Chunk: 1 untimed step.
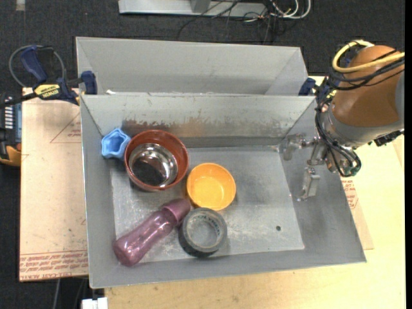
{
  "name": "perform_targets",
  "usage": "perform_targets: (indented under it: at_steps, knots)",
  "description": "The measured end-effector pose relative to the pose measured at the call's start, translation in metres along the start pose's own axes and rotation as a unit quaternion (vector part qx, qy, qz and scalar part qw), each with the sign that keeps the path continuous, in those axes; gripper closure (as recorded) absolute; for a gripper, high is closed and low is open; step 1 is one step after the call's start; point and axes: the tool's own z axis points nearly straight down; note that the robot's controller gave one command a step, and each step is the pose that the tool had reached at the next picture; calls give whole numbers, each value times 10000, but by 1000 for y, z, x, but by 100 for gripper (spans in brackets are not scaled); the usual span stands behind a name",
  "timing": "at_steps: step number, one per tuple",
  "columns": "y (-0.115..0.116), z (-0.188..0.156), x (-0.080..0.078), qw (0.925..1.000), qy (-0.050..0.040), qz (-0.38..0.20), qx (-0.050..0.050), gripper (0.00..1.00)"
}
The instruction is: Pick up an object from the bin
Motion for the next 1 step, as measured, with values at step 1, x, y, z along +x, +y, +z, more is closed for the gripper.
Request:
perform_targets:
  at_steps: [1]
  knots:
    - [0,0,0,10000,-1,0,0,0]
